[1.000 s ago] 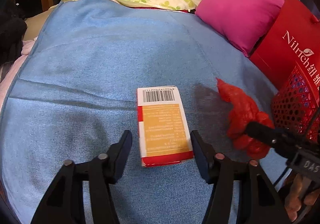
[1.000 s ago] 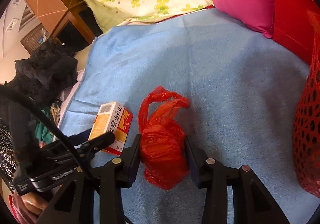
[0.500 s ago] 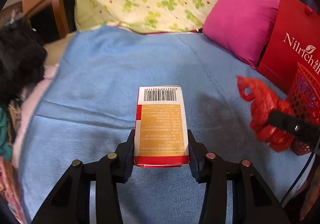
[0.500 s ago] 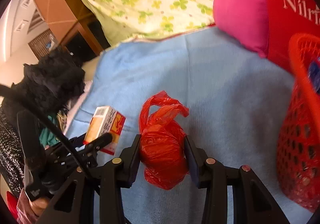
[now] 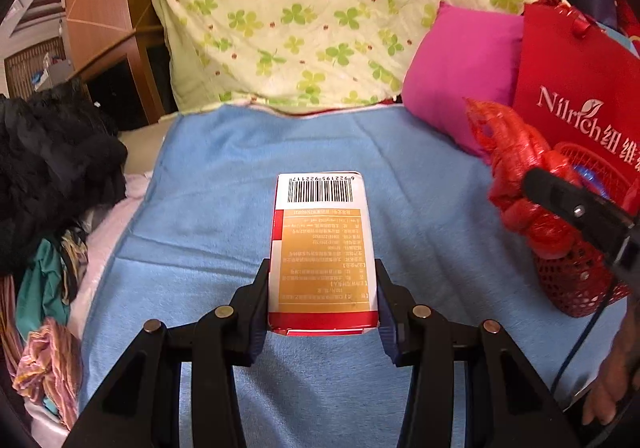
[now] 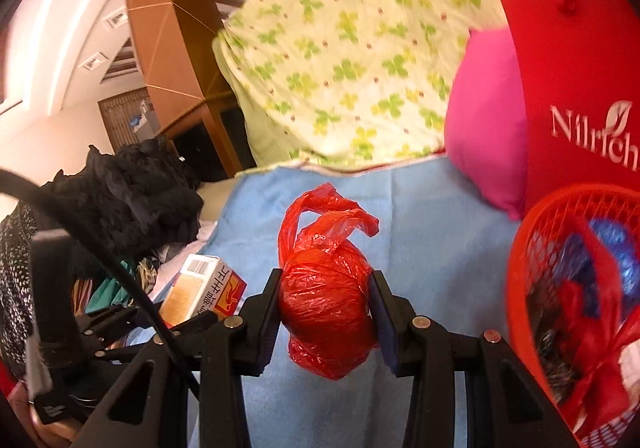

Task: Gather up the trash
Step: 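Lift and carry the box and red wrapper over the red basket with both grippers, then open both grippers to drop the box and red wrapper into the basket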

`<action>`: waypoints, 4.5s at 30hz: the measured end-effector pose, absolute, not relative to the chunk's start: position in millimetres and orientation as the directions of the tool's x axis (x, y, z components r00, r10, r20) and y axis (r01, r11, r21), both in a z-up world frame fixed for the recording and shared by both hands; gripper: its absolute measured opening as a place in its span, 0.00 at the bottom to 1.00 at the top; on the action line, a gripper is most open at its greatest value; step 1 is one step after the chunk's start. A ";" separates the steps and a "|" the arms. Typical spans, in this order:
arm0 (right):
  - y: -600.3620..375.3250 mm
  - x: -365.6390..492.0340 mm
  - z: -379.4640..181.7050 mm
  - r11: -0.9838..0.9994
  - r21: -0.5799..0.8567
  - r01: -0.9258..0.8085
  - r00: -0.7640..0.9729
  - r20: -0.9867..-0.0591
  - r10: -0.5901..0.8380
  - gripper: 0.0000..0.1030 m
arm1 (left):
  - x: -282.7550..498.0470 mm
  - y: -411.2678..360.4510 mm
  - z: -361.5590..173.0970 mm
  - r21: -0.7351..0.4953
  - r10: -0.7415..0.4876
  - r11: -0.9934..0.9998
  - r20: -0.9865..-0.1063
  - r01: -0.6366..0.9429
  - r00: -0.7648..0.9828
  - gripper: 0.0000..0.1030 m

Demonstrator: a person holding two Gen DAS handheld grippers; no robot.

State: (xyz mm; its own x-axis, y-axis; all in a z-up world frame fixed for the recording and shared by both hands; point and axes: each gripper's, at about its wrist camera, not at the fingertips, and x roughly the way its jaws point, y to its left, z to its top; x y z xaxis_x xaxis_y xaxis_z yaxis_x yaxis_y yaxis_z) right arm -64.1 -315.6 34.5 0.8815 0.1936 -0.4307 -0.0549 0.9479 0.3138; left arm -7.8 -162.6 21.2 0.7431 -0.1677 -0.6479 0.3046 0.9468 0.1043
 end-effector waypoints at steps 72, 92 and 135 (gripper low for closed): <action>-373.4 -116.9 63.7 0.930 0.367 -0.012 0.953 -0.278 0.122 0.44 | -47.5 -236.2 76.0 0.164 -0.251 0.901 -0.556 0.401 0.792 0.46; -375.2 -128.3 64.7 0.928 0.373 0.020 0.956 -0.278 0.090 0.45 | -51.8 -257.7 70.8 0.173 -0.273 0.883 -0.567 0.436 0.777 0.46; -432.5 -160.9 59.2 0.899 0.415 0.136 0.960 -0.280 -0.016 0.45 | -54.9 -308.4 66.6 0.140 -0.396 0.811 -0.583 0.568 0.709 0.46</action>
